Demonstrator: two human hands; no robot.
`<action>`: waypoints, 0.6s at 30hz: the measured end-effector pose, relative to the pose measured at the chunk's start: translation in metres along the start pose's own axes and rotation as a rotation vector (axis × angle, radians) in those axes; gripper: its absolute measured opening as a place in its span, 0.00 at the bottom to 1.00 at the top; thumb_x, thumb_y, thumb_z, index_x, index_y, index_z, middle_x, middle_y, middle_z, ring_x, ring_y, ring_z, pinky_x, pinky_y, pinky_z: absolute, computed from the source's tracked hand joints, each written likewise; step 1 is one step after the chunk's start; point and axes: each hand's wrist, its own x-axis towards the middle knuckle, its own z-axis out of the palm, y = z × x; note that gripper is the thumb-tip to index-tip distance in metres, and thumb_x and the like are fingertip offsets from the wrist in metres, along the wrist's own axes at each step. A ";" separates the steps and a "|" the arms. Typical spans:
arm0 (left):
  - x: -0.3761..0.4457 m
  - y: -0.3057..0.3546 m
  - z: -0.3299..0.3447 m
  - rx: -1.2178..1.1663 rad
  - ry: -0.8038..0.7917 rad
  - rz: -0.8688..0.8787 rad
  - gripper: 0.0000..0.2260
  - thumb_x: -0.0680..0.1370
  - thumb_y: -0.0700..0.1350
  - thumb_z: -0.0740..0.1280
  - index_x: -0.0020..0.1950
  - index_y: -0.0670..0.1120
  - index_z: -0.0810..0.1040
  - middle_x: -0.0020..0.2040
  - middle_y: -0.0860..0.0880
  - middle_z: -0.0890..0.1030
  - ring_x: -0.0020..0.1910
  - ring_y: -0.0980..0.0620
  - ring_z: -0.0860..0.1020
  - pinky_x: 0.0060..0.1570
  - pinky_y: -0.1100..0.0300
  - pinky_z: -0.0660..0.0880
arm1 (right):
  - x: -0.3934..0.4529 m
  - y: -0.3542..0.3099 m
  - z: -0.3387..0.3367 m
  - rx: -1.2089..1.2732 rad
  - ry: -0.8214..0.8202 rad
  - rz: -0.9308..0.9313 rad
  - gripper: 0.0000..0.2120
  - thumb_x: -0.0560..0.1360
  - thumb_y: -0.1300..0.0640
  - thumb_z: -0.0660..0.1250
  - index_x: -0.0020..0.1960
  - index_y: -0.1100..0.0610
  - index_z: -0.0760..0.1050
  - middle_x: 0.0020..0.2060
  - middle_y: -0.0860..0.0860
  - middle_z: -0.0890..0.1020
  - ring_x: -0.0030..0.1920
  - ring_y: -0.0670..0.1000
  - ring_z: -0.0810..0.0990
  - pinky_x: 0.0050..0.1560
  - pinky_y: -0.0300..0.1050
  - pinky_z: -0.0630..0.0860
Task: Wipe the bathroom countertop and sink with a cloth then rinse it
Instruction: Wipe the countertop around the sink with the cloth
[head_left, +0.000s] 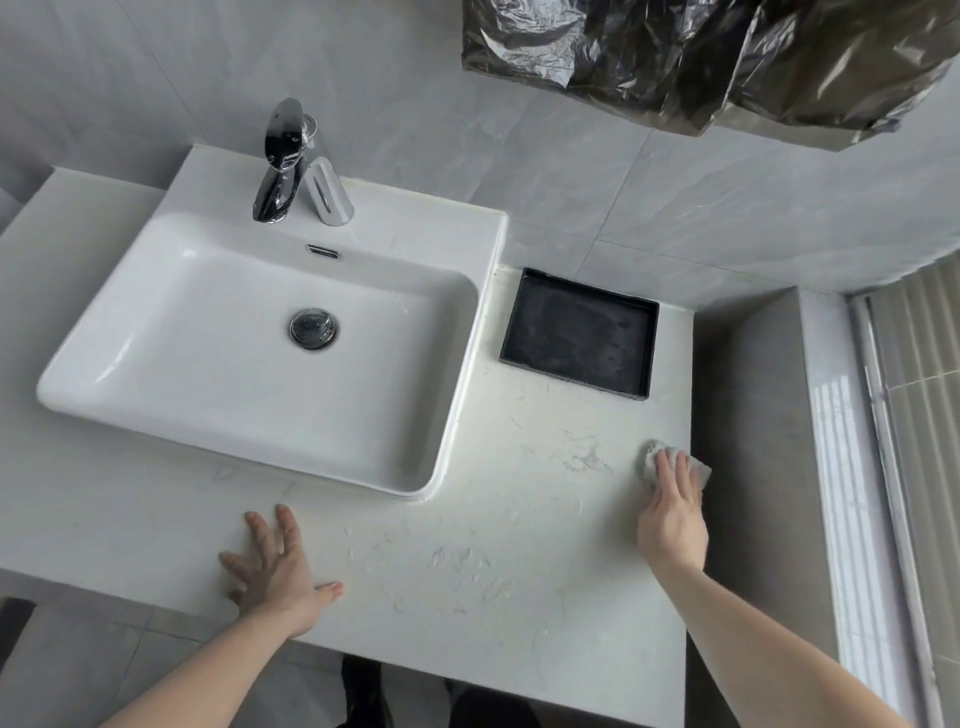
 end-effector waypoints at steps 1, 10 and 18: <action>0.000 0.000 0.000 0.000 0.005 0.003 0.58 0.71 0.61 0.73 0.76 0.54 0.26 0.75 0.47 0.23 0.76 0.27 0.37 0.71 0.32 0.59 | 0.001 -0.004 -0.005 0.046 0.029 0.048 0.30 0.81 0.67 0.54 0.80 0.47 0.61 0.82 0.48 0.59 0.81 0.55 0.59 0.68 0.61 0.74; 0.000 0.001 -0.001 0.023 0.019 0.003 0.58 0.71 0.62 0.73 0.77 0.53 0.26 0.76 0.46 0.24 0.76 0.26 0.40 0.72 0.35 0.61 | -0.029 -0.158 0.058 0.225 -0.098 -0.412 0.28 0.83 0.68 0.51 0.79 0.49 0.63 0.82 0.50 0.58 0.83 0.50 0.48 0.82 0.52 0.50; 0.005 0.000 0.002 0.064 0.032 0.013 0.58 0.71 0.63 0.73 0.77 0.52 0.27 0.76 0.45 0.24 0.76 0.26 0.42 0.70 0.34 0.64 | -0.070 -0.140 0.083 -0.015 -0.174 -0.463 0.29 0.84 0.53 0.52 0.84 0.44 0.49 0.83 0.44 0.45 0.83 0.51 0.37 0.82 0.56 0.39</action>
